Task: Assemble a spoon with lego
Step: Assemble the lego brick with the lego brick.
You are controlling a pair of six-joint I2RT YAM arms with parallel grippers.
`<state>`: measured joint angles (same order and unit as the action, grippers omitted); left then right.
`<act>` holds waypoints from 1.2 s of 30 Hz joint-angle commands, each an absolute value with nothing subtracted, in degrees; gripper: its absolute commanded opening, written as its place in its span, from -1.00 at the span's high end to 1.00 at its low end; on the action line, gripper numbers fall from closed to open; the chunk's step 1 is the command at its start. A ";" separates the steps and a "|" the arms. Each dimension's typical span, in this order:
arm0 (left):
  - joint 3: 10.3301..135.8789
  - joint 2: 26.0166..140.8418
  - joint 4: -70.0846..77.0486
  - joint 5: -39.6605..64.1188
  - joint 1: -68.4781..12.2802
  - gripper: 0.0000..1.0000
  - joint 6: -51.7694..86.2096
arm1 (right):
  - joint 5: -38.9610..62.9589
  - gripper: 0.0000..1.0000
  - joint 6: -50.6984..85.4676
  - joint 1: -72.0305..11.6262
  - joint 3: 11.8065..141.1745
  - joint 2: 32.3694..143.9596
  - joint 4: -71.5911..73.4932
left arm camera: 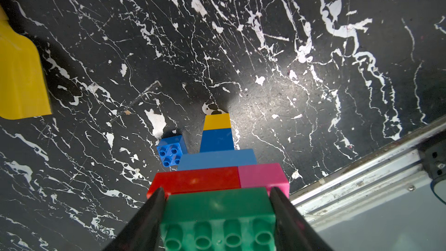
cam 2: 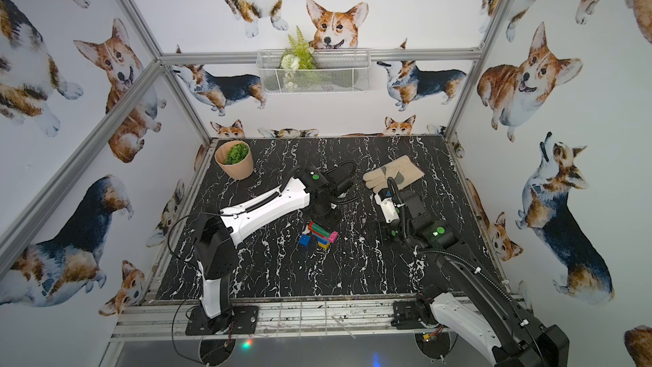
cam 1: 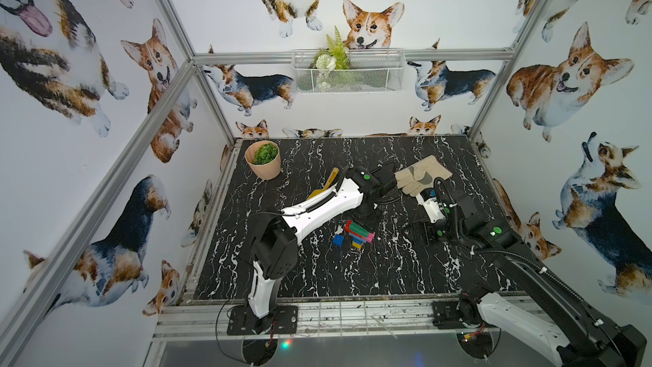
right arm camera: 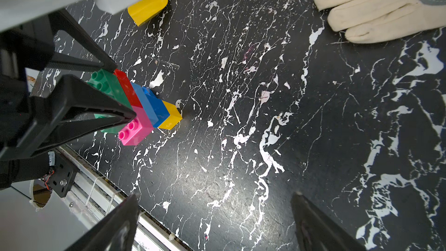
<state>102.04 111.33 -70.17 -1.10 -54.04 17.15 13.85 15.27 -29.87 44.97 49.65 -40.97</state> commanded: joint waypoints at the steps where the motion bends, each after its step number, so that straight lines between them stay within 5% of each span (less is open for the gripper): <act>1: 100.53 112.17 -72.02 -1.07 -53.79 0.22 17.49 | 14.41 -0.99 15.95 -29.85 44.95 49.48 -39.64; 24: 97.51 109.59 -69.03 0.26 -53.35 0.24 17.59 | 14.41 -0.99 16.18 -29.82 44.83 49.35 -39.63; 36: 98.75 108.88 -68.42 1.14 -53.44 -0.13 17.49 | 14.33 -0.99 16.24 -29.91 44.82 49.49 -39.51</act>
<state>98.61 108.62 -66.57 0.21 -53.54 17.32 14.02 15.29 -29.89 44.86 49.58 -40.95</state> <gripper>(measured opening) 0.659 0.996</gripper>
